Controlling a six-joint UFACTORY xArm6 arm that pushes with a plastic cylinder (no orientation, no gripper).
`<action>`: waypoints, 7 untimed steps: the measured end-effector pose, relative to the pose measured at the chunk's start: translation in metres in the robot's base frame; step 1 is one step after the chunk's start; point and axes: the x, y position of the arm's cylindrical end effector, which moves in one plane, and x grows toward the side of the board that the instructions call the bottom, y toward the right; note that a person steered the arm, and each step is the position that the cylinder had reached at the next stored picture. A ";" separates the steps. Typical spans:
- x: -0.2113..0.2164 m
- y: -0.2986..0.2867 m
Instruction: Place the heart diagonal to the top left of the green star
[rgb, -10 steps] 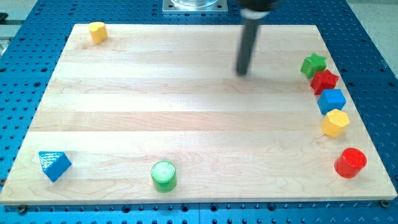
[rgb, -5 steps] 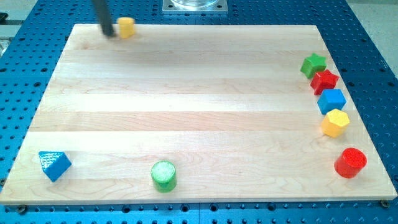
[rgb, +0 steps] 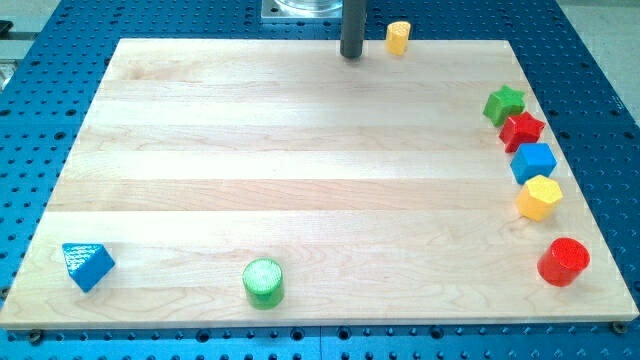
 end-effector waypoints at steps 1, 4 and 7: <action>-0.001 0.000; 0.021 0.132; -0.001 0.182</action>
